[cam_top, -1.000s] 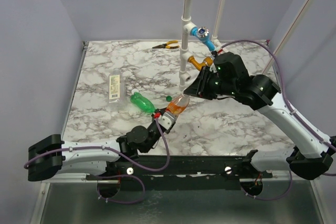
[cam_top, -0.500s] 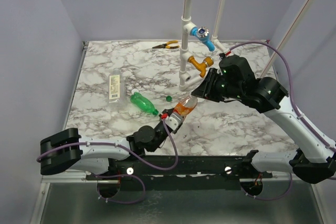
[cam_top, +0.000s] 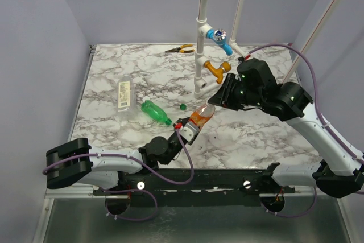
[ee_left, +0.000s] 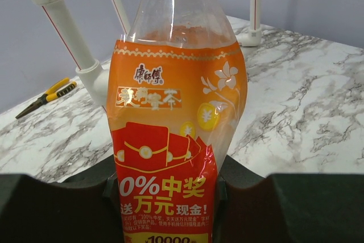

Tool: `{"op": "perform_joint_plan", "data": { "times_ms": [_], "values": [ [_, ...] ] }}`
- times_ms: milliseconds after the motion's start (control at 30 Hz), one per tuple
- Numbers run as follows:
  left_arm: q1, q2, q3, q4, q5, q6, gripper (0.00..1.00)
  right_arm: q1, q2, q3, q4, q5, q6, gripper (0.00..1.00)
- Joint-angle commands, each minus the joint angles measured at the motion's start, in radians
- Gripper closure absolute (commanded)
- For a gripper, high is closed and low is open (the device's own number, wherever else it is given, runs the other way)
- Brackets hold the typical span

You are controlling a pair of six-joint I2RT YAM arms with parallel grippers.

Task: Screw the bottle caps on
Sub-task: Screw the bottle cap onto the plastic bottle.

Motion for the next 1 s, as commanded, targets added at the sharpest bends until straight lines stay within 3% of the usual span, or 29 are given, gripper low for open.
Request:
{"op": "perform_joint_plan", "data": {
  "times_ms": [0,967],
  "values": [
    [-0.015,-0.015,0.078,0.189,0.161,0.007,1.0,0.022,0.053,-0.002,-0.053,-0.083,0.02,0.71],
    [0.023,0.025,0.023,0.189,0.123,-0.068,1.0,0.022,0.089,0.082,-0.087,-0.076,0.003,0.66]
  ]
}}
